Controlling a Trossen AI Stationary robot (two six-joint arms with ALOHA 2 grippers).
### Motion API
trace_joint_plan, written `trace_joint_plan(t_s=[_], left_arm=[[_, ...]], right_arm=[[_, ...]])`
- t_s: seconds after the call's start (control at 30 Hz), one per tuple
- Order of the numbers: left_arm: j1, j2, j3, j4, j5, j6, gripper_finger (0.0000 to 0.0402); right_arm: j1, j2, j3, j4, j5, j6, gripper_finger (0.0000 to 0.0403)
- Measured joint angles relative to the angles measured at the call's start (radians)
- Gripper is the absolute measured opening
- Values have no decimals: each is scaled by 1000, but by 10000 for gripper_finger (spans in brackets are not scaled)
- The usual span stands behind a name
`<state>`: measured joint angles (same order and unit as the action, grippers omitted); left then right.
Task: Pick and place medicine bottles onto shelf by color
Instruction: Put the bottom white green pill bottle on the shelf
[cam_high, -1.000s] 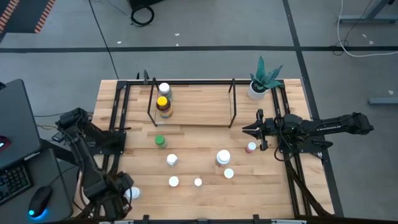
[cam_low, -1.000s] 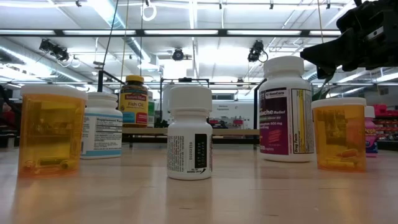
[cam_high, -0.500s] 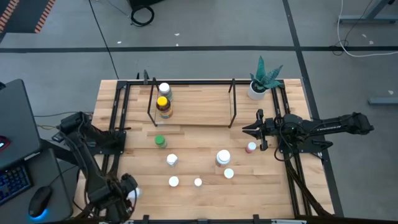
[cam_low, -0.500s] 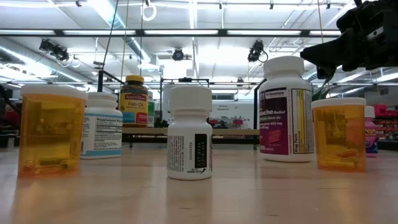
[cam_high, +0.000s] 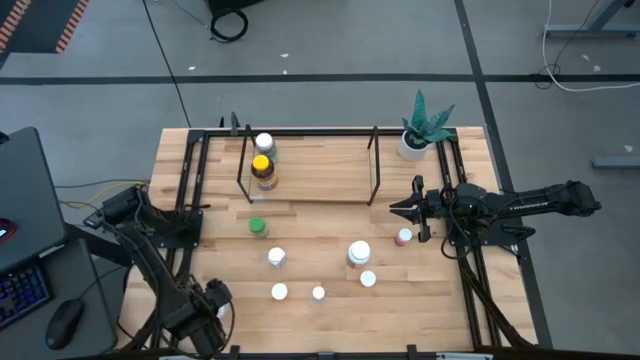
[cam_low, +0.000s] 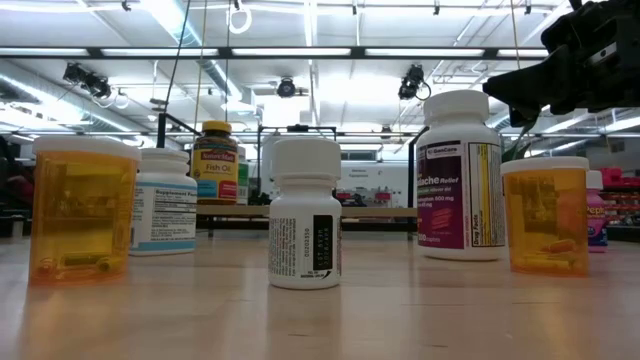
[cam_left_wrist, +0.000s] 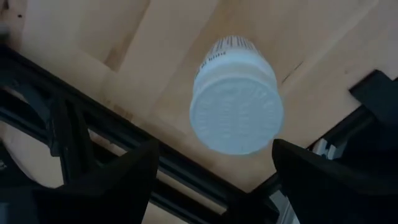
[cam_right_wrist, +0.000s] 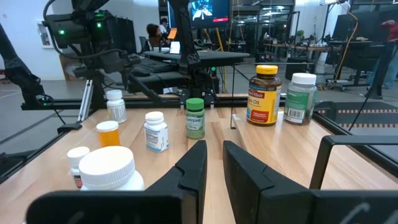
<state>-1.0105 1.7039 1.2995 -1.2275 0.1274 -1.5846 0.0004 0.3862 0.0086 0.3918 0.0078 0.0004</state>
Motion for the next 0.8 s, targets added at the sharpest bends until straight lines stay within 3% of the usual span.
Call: trace_joint_plan(t_s=[0.33,0.8], left_arm=[[32,0,-118,96,0,69,317],[105,-2,-150,144,-44,210,311]], right_arm=[[0,0,0,0,0,0,62],[0,0,0,0,0,0,62]])
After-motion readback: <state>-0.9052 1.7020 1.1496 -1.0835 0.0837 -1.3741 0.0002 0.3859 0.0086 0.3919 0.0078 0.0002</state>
